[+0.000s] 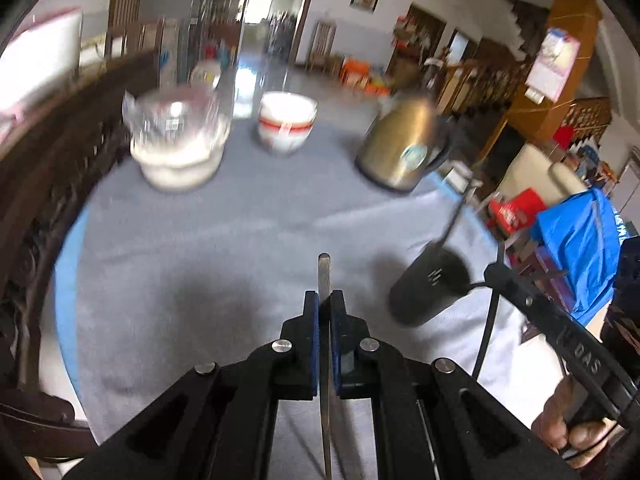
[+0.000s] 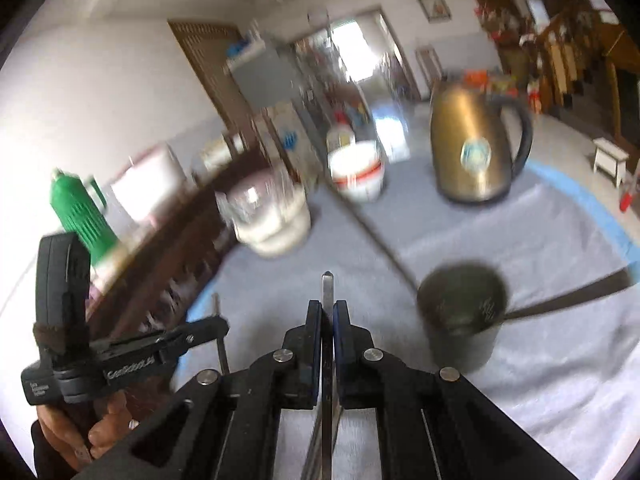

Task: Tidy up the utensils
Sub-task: 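Raise the left gripper's chopstick over the cup while the right gripper carries its own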

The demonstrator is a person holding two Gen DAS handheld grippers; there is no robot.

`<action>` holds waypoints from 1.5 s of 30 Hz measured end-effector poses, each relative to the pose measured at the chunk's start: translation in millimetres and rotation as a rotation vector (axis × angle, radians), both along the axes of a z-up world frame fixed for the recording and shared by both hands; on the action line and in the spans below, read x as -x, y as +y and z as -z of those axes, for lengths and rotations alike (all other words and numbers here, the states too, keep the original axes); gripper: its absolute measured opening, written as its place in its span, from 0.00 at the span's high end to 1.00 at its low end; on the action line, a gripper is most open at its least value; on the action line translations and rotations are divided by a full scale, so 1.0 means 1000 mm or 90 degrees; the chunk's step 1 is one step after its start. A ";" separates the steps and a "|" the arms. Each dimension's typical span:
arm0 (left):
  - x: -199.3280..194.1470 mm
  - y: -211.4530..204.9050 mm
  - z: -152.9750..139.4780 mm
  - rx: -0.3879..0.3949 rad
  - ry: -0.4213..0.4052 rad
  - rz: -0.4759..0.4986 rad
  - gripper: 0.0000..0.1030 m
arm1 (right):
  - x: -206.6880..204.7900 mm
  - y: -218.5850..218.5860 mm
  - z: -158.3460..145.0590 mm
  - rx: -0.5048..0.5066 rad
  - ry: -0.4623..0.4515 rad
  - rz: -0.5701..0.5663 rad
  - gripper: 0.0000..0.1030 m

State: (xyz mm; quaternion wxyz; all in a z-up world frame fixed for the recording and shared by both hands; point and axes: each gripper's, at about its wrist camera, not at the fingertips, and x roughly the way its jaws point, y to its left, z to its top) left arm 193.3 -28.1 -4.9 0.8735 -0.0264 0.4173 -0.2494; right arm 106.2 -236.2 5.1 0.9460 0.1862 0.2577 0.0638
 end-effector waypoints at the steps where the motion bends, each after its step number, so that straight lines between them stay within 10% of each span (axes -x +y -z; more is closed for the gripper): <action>1: 0.006 -0.001 -0.011 0.007 -0.017 0.002 0.95 | 0.006 -0.004 -0.008 -0.001 -0.022 0.009 0.94; 21: 0.033 -0.079 -0.120 0.108 -0.284 -0.018 0.95 | 0.018 -0.053 -0.092 0.120 -0.349 0.275 0.94; 45: 0.019 -0.134 -0.053 0.063 -0.289 -0.056 0.95 | -0.023 -0.052 -0.047 0.153 -0.280 0.306 0.93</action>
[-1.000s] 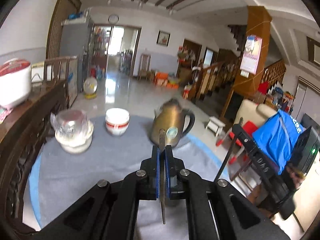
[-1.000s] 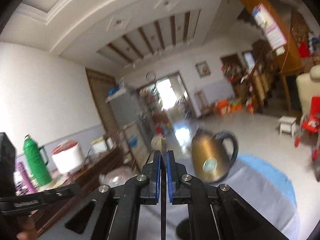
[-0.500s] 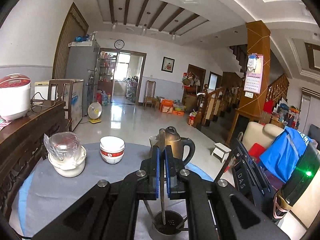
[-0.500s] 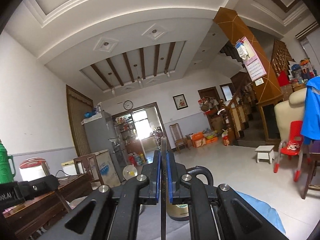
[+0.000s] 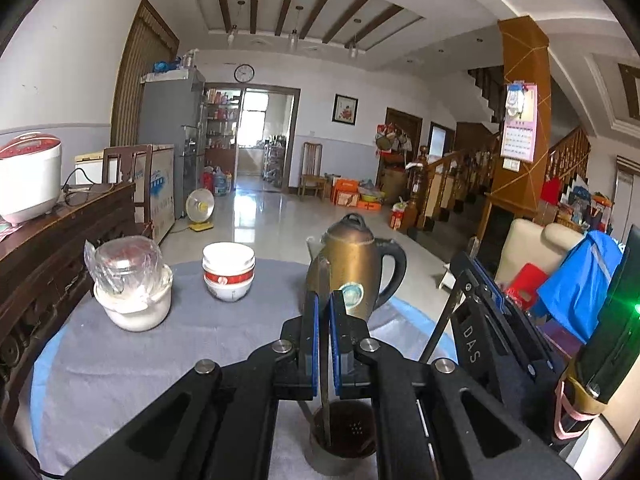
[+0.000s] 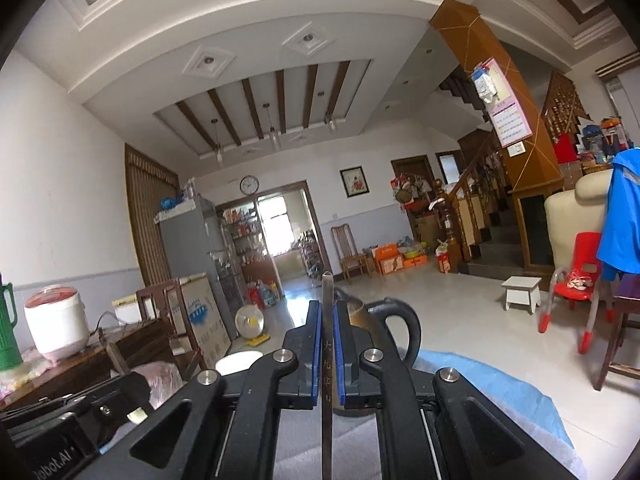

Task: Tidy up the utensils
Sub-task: 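Raise the left gripper's chopstick over the cup while the right gripper carries its own, then open the left gripper into the cup while the right gripper releases its chopstick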

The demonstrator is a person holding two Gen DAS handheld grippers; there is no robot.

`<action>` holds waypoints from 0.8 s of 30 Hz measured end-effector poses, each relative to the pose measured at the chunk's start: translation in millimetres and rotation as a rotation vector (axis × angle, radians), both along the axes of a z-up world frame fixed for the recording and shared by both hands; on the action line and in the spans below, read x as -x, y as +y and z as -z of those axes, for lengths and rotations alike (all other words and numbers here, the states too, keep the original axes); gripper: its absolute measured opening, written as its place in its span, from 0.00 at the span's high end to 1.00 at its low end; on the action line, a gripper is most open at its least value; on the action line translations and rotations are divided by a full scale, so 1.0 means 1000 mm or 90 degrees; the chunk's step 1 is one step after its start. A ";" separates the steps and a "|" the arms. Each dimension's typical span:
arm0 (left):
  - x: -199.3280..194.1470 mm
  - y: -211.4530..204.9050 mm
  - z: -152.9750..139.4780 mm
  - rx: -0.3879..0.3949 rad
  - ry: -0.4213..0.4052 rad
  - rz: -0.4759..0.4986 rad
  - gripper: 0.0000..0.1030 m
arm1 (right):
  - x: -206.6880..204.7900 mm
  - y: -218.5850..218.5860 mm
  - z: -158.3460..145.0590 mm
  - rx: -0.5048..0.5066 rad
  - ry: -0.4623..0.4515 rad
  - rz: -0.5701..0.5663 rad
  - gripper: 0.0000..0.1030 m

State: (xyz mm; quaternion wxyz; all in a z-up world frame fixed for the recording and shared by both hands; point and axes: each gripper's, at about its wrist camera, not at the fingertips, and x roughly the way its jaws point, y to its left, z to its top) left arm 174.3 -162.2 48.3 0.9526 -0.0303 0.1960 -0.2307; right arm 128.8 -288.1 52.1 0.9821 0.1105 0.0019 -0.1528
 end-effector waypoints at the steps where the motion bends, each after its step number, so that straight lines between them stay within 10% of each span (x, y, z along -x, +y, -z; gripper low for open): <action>1: 0.001 0.000 0.001 0.000 0.004 0.002 0.95 | 0.000 -0.001 0.002 -0.001 0.004 -0.003 0.94; 14: 0.024 0.022 0.008 -0.010 0.041 0.014 0.88 | 0.031 -0.005 0.014 -0.036 0.041 -0.056 0.92; 24: 0.054 0.045 0.013 -0.038 0.036 -0.013 0.44 | 0.050 0.002 0.026 -0.064 0.079 -0.098 0.91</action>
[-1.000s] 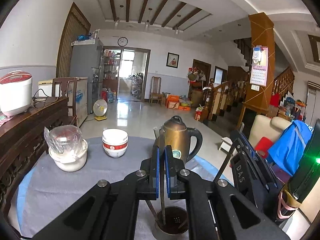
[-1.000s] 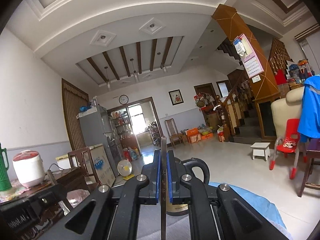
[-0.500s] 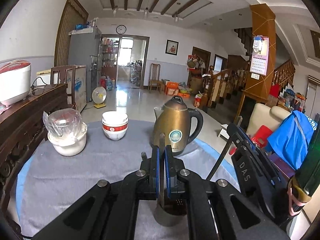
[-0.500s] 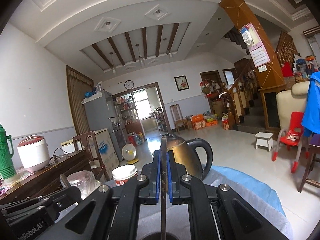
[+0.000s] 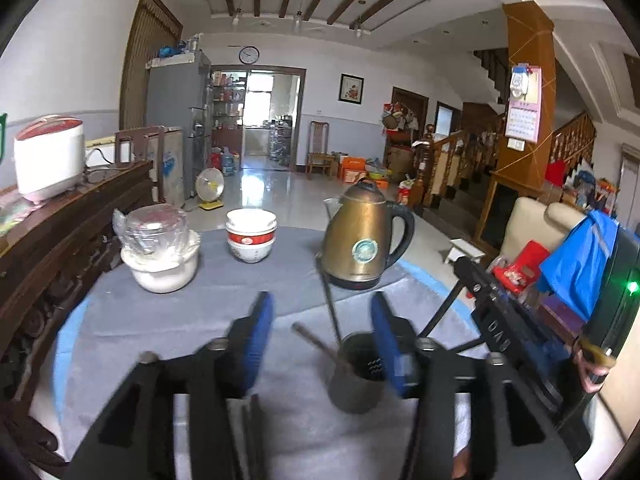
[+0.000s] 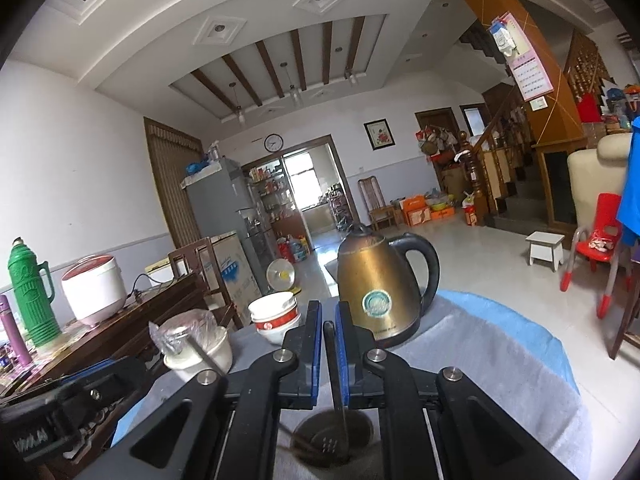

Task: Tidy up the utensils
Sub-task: 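Open the left gripper into the cup while the right gripper releases its chopstick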

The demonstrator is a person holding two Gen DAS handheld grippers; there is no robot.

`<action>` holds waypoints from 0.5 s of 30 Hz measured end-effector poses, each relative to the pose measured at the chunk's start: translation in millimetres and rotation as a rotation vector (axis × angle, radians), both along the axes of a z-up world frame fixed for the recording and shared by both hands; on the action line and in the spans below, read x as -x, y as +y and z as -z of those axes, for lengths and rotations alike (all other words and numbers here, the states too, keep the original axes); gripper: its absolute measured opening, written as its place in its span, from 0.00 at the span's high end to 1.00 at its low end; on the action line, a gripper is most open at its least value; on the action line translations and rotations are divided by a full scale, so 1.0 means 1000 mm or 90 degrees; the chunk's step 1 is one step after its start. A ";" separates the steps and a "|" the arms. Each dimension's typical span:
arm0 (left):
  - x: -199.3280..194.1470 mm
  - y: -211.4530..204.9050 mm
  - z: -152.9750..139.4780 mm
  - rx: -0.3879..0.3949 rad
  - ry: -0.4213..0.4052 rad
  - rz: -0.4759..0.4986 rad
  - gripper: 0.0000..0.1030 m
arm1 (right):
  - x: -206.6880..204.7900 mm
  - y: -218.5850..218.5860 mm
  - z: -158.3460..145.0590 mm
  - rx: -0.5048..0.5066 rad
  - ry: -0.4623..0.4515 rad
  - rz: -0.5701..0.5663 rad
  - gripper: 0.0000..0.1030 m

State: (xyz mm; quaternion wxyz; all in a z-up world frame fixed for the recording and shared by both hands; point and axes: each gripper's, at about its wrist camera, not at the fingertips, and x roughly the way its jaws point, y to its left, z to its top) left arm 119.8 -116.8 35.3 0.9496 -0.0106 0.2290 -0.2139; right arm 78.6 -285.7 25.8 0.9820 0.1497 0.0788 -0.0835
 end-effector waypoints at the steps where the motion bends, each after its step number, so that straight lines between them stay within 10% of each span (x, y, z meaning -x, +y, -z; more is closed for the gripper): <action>1: 0.003 0.003 0.002 -0.004 0.000 -0.003 0.42 | 0.002 0.000 0.000 -0.005 0.003 -0.004 0.90; 3: 0.006 0.006 0.006 -0.015 0.009 -0.004 0.37 | 0.007 0.000 0.000 -0.016 0.009 -0.014 0.82; 6: 0.008 0.013 0.016 -0.040 0.033 -0.013 0.36 | 0.022 -0.001 0.000 -0.043 -0.015 -0.030 0.28; 15: 0.012 0.041 0.052 -0.089 0.109 -0.049 0.36 | 0.066 -0.005 0.002 -0.027 -0.048 -0.012 0.25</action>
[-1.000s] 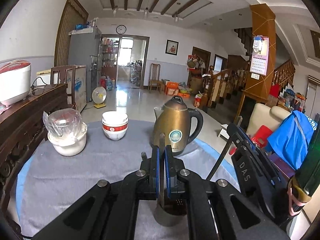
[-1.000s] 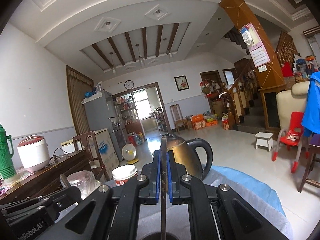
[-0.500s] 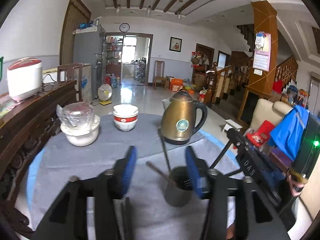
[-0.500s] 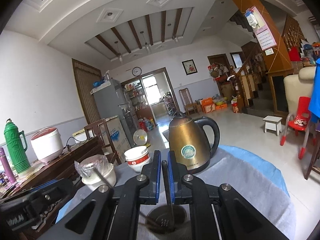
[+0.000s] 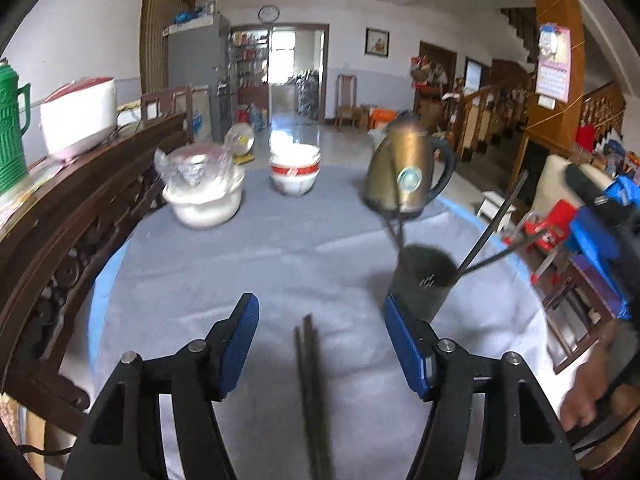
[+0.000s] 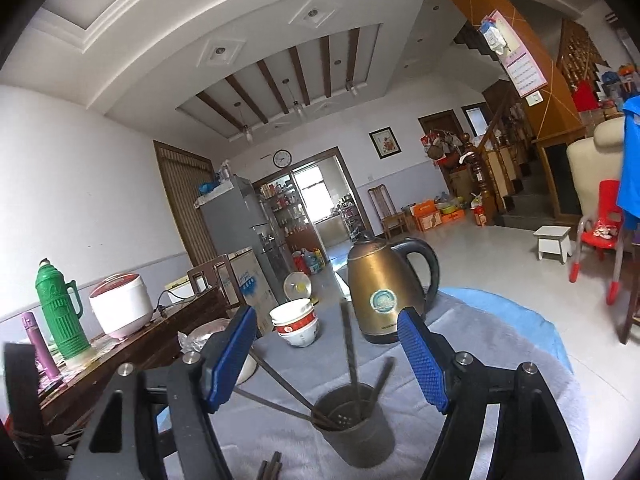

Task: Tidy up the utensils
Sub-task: 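Open the left gripper into the cup while the right gripper releases its chopstick, then move the left gripper and the right gripper back toward the remaining chopsticks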

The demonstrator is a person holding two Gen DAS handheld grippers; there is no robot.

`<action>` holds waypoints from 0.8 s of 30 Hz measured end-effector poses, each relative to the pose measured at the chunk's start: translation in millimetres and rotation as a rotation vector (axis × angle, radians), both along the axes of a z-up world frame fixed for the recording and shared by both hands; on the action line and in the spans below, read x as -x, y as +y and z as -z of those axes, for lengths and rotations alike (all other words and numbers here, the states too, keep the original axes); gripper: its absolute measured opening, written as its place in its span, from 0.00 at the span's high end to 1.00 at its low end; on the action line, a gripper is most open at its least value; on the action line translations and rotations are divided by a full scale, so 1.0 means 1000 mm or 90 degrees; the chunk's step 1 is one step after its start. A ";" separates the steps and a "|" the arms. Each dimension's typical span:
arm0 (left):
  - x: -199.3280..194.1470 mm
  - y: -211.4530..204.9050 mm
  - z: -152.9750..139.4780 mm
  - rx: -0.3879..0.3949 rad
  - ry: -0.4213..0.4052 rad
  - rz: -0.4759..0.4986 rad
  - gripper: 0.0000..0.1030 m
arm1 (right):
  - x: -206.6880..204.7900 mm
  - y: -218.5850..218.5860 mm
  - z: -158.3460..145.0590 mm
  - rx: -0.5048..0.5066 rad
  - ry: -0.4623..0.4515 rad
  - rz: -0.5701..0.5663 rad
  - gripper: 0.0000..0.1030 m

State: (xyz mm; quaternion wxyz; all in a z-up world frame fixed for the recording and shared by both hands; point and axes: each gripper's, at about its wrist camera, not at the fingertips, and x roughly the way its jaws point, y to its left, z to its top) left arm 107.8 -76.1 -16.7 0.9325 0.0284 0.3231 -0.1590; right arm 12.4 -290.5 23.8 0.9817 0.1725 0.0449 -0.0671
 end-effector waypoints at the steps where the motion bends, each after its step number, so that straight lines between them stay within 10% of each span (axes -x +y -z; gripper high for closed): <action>1: 0.000 0.003 0.005 -0.008 0.008 -0.006 0.35 | 0.004 -0.001 0.002 -0.001 0.003 -0.001 0.26; 9: 0.000 0.024 0.048 -0.053 0.109 -0.048 0.35 | 0.027 0.001 0.029 -0.025 0.059 -0.066 0.33; 24: 0.018 0.012 0.049 -0.117 0.125 -0.027 0.35 | 0.025 0.019 0.082 -0.052 0.189 -0.135 0.45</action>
